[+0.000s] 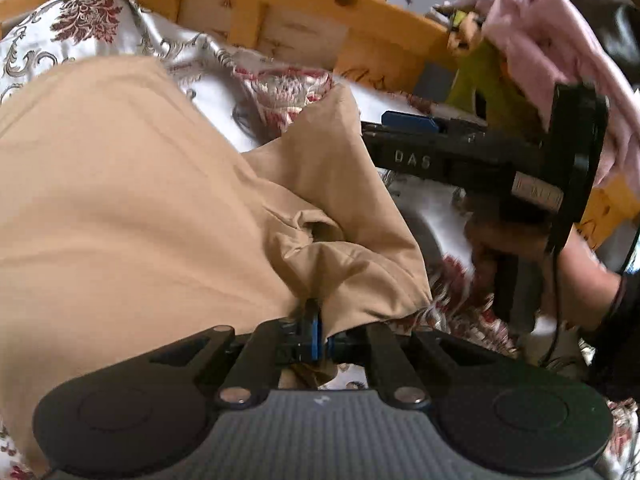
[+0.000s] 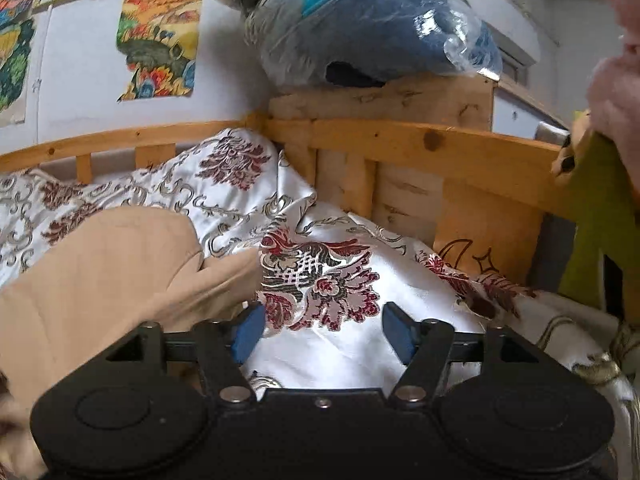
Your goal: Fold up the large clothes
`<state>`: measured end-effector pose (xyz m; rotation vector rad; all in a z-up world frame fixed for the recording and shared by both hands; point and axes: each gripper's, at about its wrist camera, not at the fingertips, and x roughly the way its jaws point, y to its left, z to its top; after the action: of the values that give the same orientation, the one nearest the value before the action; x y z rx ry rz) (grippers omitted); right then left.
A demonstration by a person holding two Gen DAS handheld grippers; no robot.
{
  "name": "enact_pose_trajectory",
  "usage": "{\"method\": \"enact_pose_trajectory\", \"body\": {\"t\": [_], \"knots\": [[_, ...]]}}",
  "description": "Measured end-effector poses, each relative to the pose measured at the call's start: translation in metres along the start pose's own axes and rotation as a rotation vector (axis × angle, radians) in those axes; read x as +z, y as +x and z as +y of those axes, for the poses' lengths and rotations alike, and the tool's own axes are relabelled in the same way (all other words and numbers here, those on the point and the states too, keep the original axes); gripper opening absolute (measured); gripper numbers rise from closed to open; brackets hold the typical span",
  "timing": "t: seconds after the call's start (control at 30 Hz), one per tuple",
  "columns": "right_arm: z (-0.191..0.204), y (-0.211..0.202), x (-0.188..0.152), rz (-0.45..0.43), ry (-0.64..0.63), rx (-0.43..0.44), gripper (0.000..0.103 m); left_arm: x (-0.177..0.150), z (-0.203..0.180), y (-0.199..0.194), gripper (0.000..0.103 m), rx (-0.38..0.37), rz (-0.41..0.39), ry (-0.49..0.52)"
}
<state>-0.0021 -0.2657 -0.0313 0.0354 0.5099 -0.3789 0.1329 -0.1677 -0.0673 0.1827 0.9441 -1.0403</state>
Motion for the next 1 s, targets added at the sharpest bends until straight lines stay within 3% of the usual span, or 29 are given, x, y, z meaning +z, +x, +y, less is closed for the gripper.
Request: {"method": "enact_pose_trajectory", "body": {"t": [0.23, 0.3, 0.37, 0.43, 0.5, 0.57, 0.63, 0.67, 0.8, 0.87, 1.0], "knots": [[-0.022, -0.032, -0.006, -0.010, 0.164, 0.022, 0.068, 0.001, 0.005, -0.013, 0.007, -0.004, -0.015, -0.010], [-0.030, -0.044, -0.007, -0.004, 0.250, 0.078, 0.067, -0.002, 0.005, -0.017, 0.006, 0.012, -0.020, -0.008], [-0.037, -0.048, -0.007, 0.020, 0.332, 0.192, 0.066, -0.004, 0.003, -0.018, 0.005, 0.042, -0.031, -0.005], [-0.037, -0.039, -0.007, 0.093, 0.380, 0.283, 0.062, -0.006, 0.005, -0.018, 0.005, 0.065, -0.042, -0.024], [-0.031, -0.026, -0.009, 0.170, 0.407, 0.304, 0.049, -0.005, 0.006, -0.015, 0.005, 0.073, -0.037, -0.039], [-0.026, -0.014, -0.011, 0.191, 0.437, 0.333, 0.041, -0.002, 0.004, -0.014, 0.005, 0.081, -0.028, -0.029], [-0.019, -0.006, -0.006, 0.179, 0.409, 0.313, 0.028, -0.001, 0.004, -0.016, 0.005, 0.078, -0.028, -0.029], [-0.015, -0.004, -0.002, 0.165, 0.378, 0.304, 0.012, 0.000, 0.003, -0.017, 0.005, 0.073, -0.032, -0.031], [0.017, -0.006, 0.020, 0.072, 0.083, 0.302, 0.006, 0.001, 0.003, -0.016, 0.006, 0.068, -0.028, -0.030], [0.033, 0.002, 0.016, 0.069, -0.076, 0.273, 0.005, 0.003, 0.002, -0.008, 0.006, 0.082, -0.010, -0.023], [0.030, 0.034, -0.005, 0.134, -0.123, 0.242, 0.004, 0.008, 0.003, -0.004, 0.010, 0.070, -0.012, -0.040]]}}
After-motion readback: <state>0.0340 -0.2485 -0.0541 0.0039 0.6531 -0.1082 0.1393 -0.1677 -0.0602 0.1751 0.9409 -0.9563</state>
